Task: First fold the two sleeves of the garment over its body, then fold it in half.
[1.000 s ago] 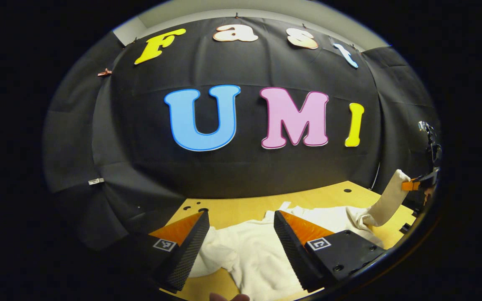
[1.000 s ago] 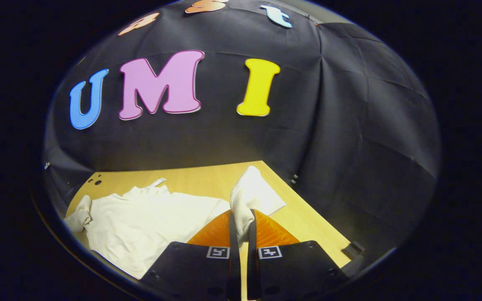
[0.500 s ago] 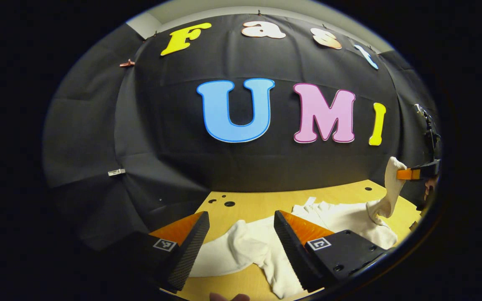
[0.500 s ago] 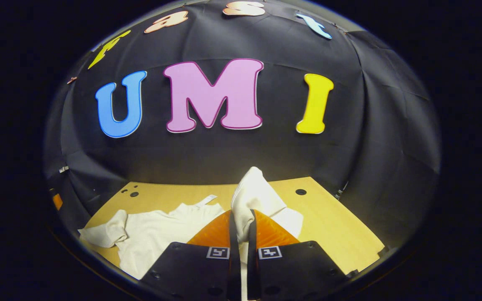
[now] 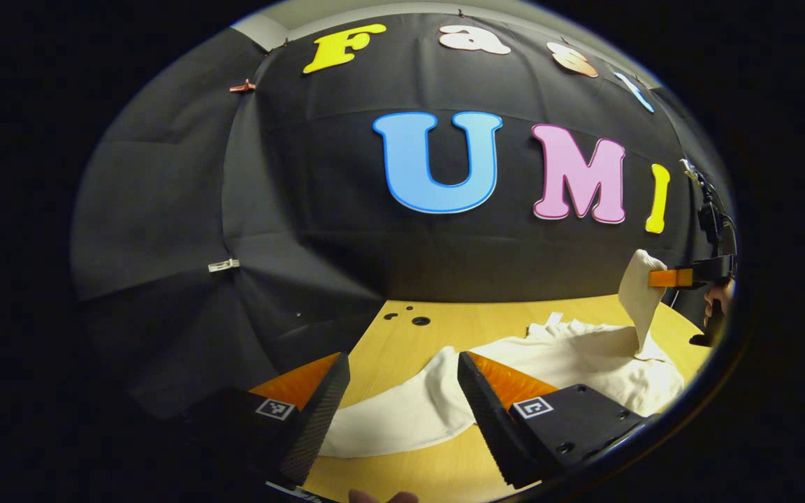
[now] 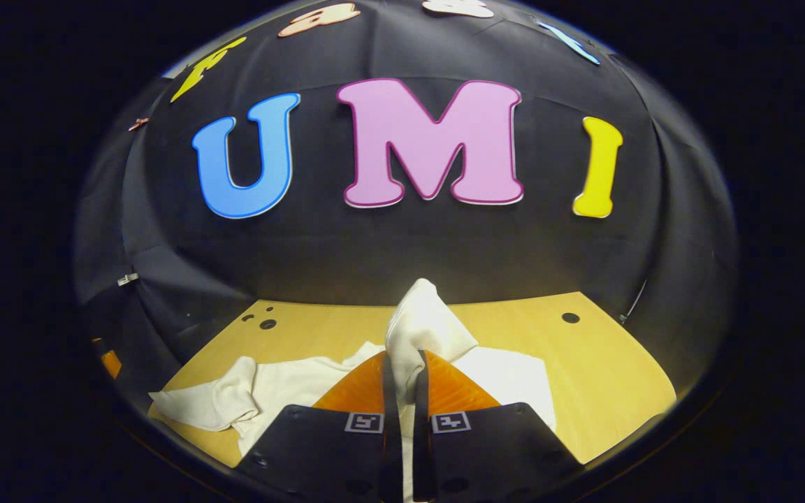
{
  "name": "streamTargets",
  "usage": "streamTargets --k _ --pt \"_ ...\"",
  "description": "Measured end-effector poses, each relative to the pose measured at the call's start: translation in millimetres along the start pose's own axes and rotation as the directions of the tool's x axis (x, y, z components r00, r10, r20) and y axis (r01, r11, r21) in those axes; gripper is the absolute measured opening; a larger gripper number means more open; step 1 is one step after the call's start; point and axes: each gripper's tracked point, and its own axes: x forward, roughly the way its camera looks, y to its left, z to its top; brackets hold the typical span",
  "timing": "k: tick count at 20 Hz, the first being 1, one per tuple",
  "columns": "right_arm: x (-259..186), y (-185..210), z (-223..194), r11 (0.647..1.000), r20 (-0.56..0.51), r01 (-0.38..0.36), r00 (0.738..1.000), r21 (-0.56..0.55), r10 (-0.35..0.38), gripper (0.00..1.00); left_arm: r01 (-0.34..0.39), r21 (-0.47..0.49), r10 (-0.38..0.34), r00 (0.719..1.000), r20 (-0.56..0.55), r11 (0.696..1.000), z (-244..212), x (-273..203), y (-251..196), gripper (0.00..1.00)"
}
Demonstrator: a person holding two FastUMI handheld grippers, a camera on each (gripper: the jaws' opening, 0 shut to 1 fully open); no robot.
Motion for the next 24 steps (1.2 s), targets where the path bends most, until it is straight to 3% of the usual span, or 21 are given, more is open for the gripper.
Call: streamTargets --k 5,10,17,23,24 --pt "27.2 54.7 -49.6 0.995 -0.122 -0.098 0.988 -0.027 0.094 0.1 -0.078 -0.007 0.077 0.994 -0.079 0.997 -46.9 5.1 37.9 0.97" --pt "45.2 83.1 -102.1 0.989 -0.237 -0.141 0.964 -0.053 0.124 0.11 -0.131 -0.018 0.126 0.977 -0.172 0.991 -97.2 6.7 63.1 0.98" --pt "55.4 111.6 -161.6 0.981 -0.388 -0.189 0.908 -0.043 0.158 0.14 -0.205 -0.012 0.196 0.947 -0.256 0.979 -143.3 20.4 93.4 0.98" --pt "45.4 126.4 -188.5 0.974 -0.463 -0.223 0.861 0.023 0.208 0.29 -0.256 -0.048 0.225 0.911 -0.345 0.965 -182.6 27.0 106.4 0.98" --pt "43.3 129.5 -191.8 0.971 -0.471 -0.236 0.854 0.024 0.219 0.26 -0.258 -0.051 0.224 0.908 -0.355 0.965 -185.8 28.2 108.0 0.98"
